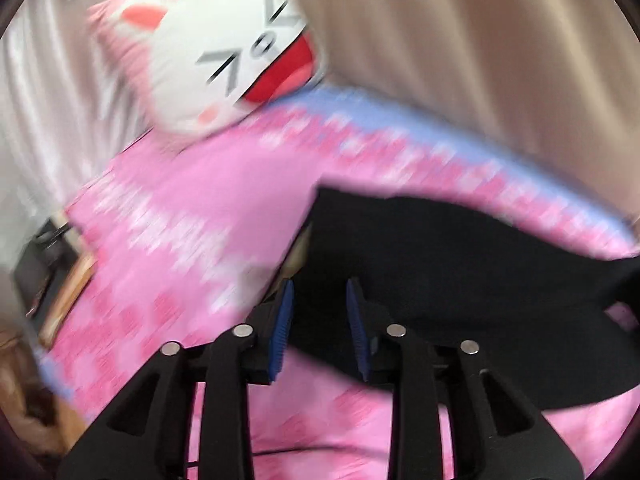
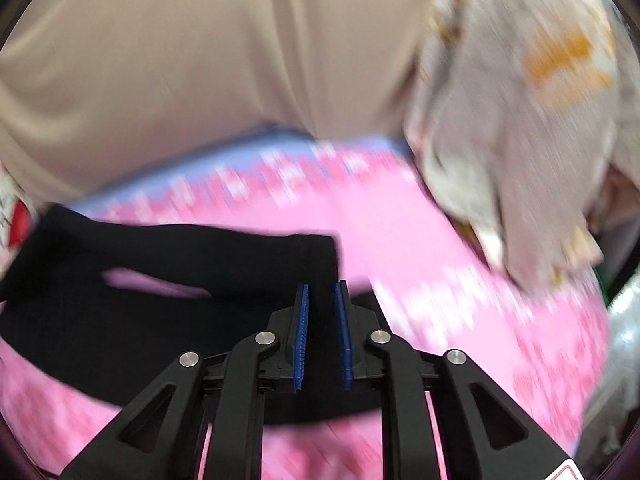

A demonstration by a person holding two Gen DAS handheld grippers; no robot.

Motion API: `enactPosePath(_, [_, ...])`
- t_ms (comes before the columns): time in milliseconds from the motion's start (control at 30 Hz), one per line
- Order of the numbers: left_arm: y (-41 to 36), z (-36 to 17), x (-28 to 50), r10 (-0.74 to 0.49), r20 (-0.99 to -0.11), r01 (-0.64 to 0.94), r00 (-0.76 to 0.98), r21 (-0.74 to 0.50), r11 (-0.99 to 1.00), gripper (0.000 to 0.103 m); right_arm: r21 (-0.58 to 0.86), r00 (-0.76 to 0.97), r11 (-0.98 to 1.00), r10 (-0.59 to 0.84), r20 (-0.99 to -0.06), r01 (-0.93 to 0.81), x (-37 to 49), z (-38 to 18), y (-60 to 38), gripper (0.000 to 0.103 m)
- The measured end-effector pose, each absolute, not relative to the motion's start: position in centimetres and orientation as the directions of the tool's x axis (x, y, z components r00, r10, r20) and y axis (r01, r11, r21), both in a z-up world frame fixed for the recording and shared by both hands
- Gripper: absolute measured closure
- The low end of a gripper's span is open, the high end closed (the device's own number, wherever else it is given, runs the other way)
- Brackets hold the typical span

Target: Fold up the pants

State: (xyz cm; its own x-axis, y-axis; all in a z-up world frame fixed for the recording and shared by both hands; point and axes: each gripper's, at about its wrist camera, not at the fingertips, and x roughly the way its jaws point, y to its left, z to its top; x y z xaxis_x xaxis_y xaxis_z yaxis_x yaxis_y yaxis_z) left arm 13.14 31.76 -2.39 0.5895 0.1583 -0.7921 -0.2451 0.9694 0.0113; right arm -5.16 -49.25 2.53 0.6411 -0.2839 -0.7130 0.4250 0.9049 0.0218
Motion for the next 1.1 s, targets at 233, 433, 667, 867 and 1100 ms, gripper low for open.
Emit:
enactPosePath(233, [31.8,-3.2,9.2,-0.049,-0.793,-0.245,0.608,-0.246,0.938,0.006,0.01,0.597,0.842,-0.374,-0.71,0.539,-12.4,1.5,-48.9,0.044])
enactPosePath(433, [31.1,-4.8,13.6,-0.128,-0.787,-0.296,0.604,-0.371,0.88,0.006,0.055,0.642,0.851,-0.351,-0.682,0.523,-14.2,2.6,-45.8,0.04])
enactPosePath(667, [33.2,-8.3,16.8,-0.112,-0.855,-0.432,0.506,-0.363,0.826,0.059,0.063,0.667,0.882,-0.304,-0.681,0.467,-13.0,2.4,-41.5,0.034])
enactPosePath(867, [36.5,-5.3,13.7,-0.176,-0.82,-0.409,0.545,-0.443,0.798,0.093,0.068,0.652,0.869,-0.314,-0.69,0.49,-12.1,2.2,-41.3,0.033])
enactPosePath(1100, [35.6,-6.5,12.4,-0.039,-0.889,-0.419,0.456,-0.253,0.872,0.088,0.224,0.653,0.81,-0.238,-0.719,0.542,-11.9,0.7,-45.3,0.028])
